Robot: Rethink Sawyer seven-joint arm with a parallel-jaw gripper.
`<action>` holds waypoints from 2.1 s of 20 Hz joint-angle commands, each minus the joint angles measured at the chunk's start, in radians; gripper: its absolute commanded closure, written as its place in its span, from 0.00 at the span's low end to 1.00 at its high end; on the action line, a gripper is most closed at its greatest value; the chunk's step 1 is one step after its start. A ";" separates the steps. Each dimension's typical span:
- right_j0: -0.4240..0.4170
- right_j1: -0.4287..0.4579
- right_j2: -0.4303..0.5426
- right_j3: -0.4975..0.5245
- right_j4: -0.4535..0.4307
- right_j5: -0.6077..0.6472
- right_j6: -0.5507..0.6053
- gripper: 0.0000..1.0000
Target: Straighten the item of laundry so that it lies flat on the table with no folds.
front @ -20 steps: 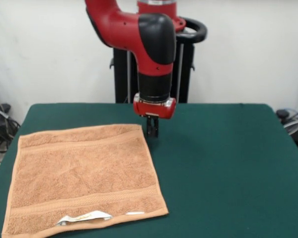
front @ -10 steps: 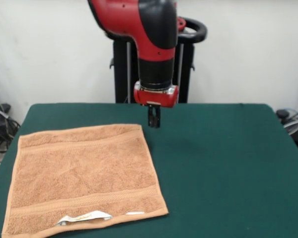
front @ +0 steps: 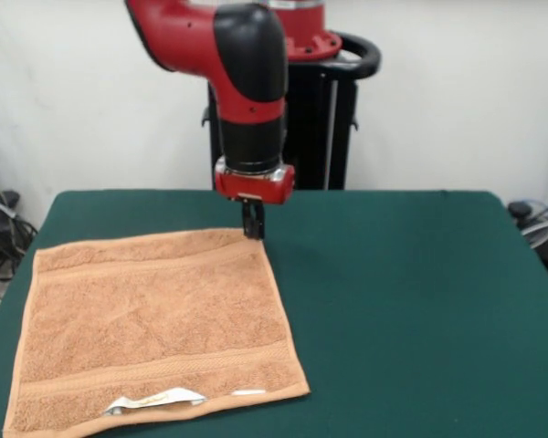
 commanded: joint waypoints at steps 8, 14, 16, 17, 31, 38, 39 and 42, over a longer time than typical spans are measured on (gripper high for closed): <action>-0.098 0.155 0.119 -0.222 -0.136 0.079 0.080 1.00; -0.066 0.253 0.132 -0.252 -0.138 -0.026 0.159 1.00; -0.058 0.261 0.138 -0.254 -0.130 -0.039 0.181 1.00; -0.055 0.270 0.142 -0.255 -0.128 -0.049 0.189 1.00; -0.036 0.255 0.162 -0.183 -0.088 -0.028 0.243 1.00; -0.045 0.189 0.143 -0.181 -0.078 0.066 0.209 1.00; -0.047 0.183 0.143 -0.179 -0.078 0.070 0.207 1.00; -0.046 0.134 0.145 -0.174 -0.063 0.123 0.202 1.00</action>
